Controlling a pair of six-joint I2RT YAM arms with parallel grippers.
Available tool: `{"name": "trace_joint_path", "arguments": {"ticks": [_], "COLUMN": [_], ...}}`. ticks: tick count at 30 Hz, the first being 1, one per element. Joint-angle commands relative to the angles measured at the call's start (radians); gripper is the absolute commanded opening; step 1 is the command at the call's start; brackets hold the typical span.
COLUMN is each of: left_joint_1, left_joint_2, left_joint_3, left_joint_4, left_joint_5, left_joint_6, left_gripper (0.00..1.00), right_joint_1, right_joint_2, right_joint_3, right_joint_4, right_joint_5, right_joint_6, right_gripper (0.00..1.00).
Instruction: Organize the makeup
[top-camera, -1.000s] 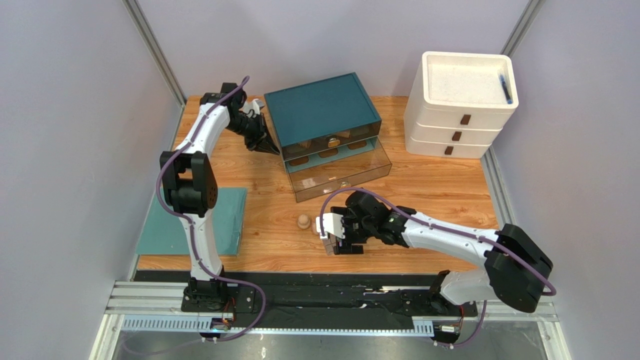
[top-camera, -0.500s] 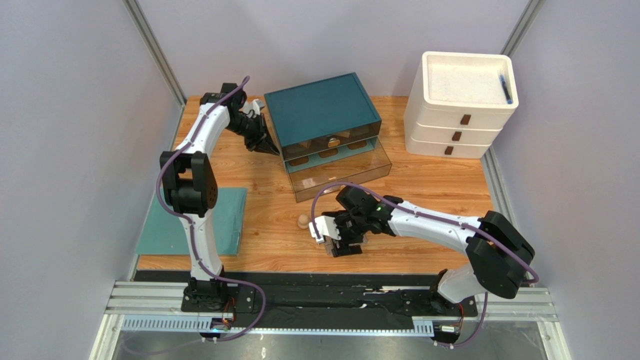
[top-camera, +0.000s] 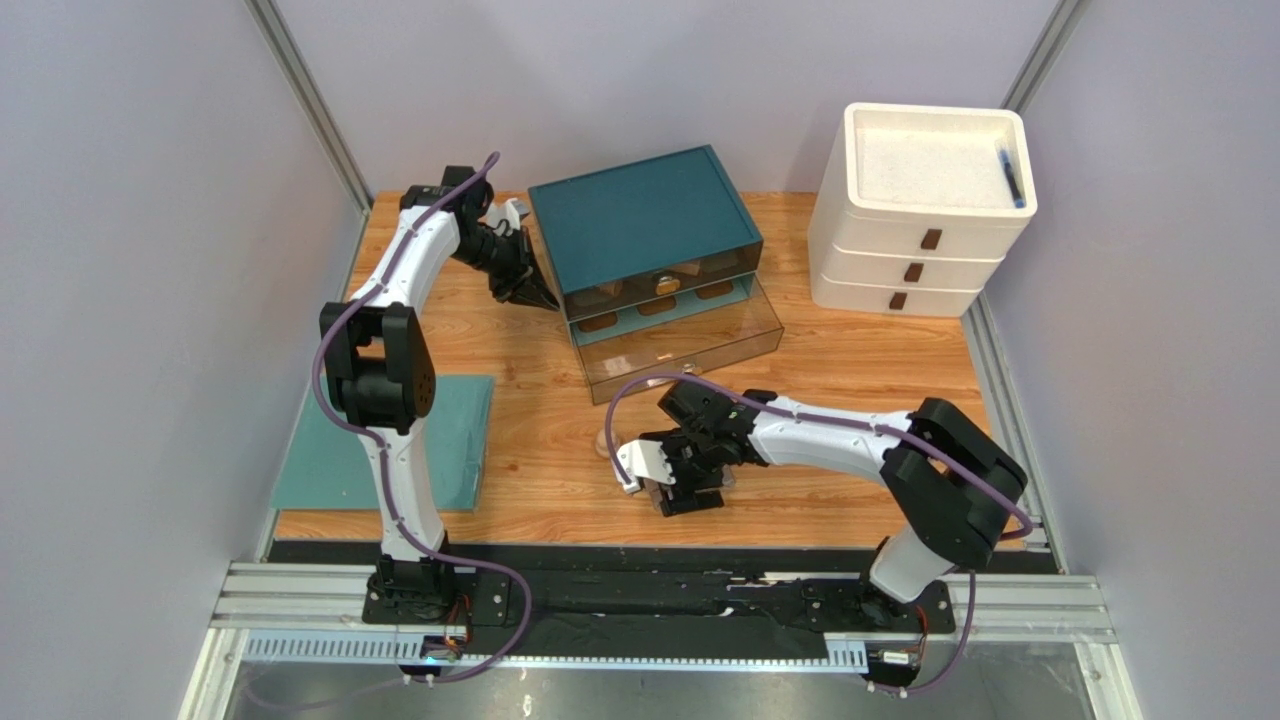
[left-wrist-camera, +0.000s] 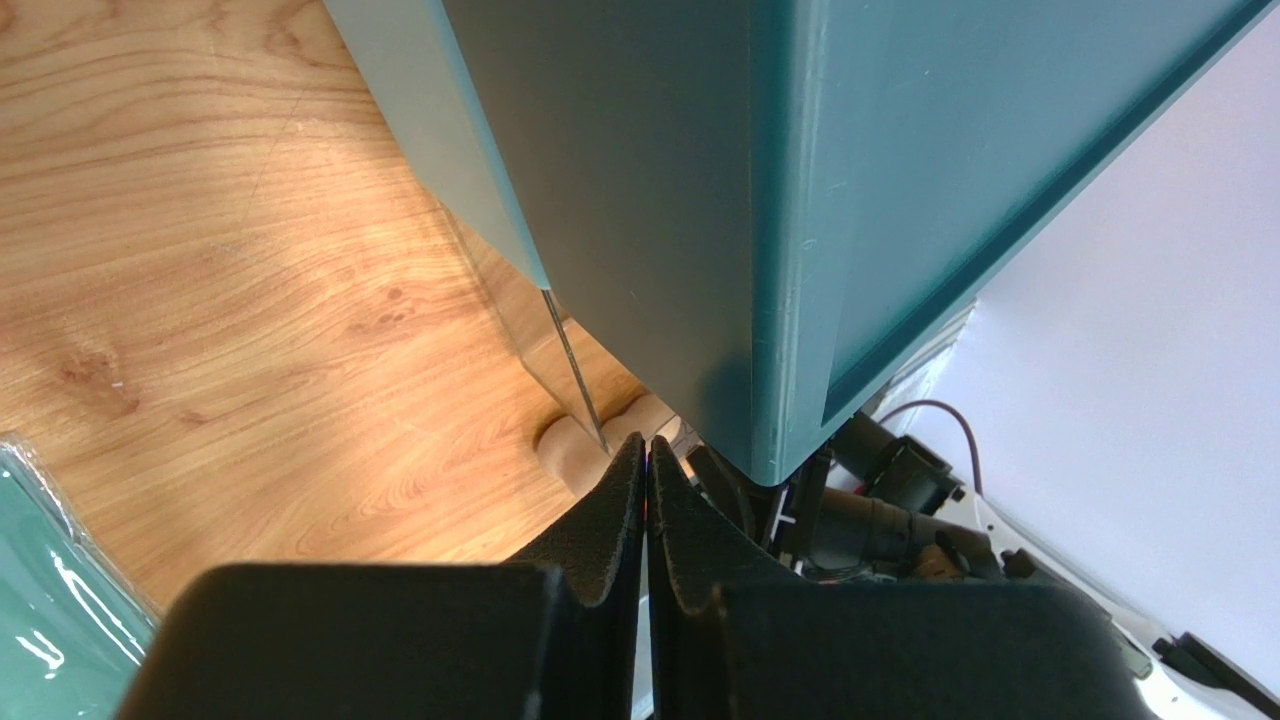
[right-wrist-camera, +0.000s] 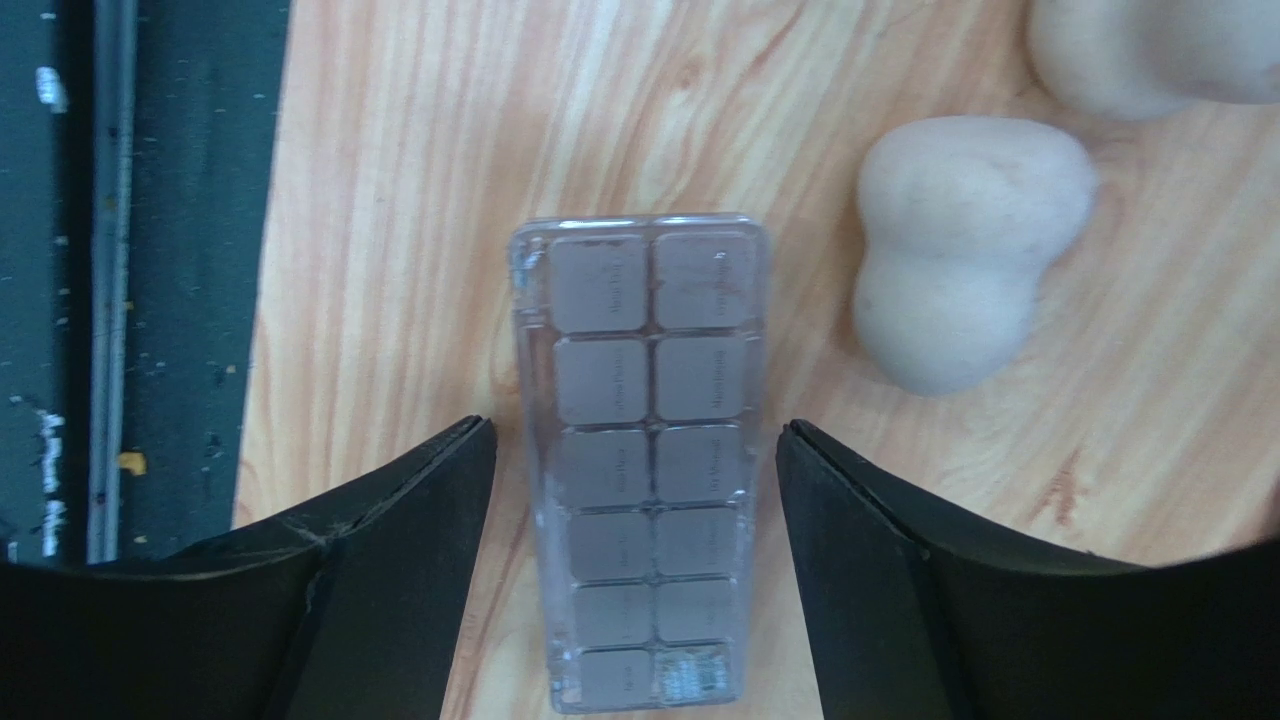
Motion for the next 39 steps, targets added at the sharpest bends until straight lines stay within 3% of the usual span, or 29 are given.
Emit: {"name": "trace_joint_path", "arguments": {"ticks": [1,3,6,7,11,13,20,30,39], "left_joint_1": [0.002,0.002,0.002,0.002,0.003,0.005,0.006,0.008,0.006], "left_joint_2": [-0.025,-0.025,-0.022,-0.024,-0.021,-0.021,-0.016,-0.01,-0.005], "left_joint_3": [0.033,0.033,0.033,0.032,0.039,0.044,0.049,0.052,0.05], "left_joint_4": [-0.004,-0.007,-0.006,-0.006,-0.013,-0.015,-0.02,-0.017,-0.009], "left_joint_5": [0.007,0.005,0.007,0.007,-0.003,-0.001,-0.001,0.004,0.007], "left_joint_6": [0.027,0.027,0.027,0.026,0.03,0.032,0.035,0.037,0.032], "left_gripper": [0.04,0.04,0.04,0.04,0.04,0.04,0.04,0.04,0.04], "right_joint_1": [-0.002,-0.003,-0.003,-0.005,-0.003,-0.011,-0.016,-0.057,-0.18], "right_joint_2": [0.05,0.073,0.131,0.161,0.218,0.234,0.194,-0.079,-0.141], "right_joint_3": [0.034,0.043,0.084,0.123,0.19,0.213,0.195,0.12,0.27], "right_joint_4": [0.068,0.073,0.044,0.003,-0.07,-0.108,-0.122,-0.139,-0.152], "right_joint_5": [0.094,0.112,0.121,0.117,0.108,0.091,0.092,0.042,0.052], "right_joint_6": [-0.007,0.015,0.025,0.03,0.047,0.065,0.088,0.088,0.047], "right_gripper": [0.71,0.69,0.57,0.47,0.26,0.0,0.0,0.0,0.0]}}
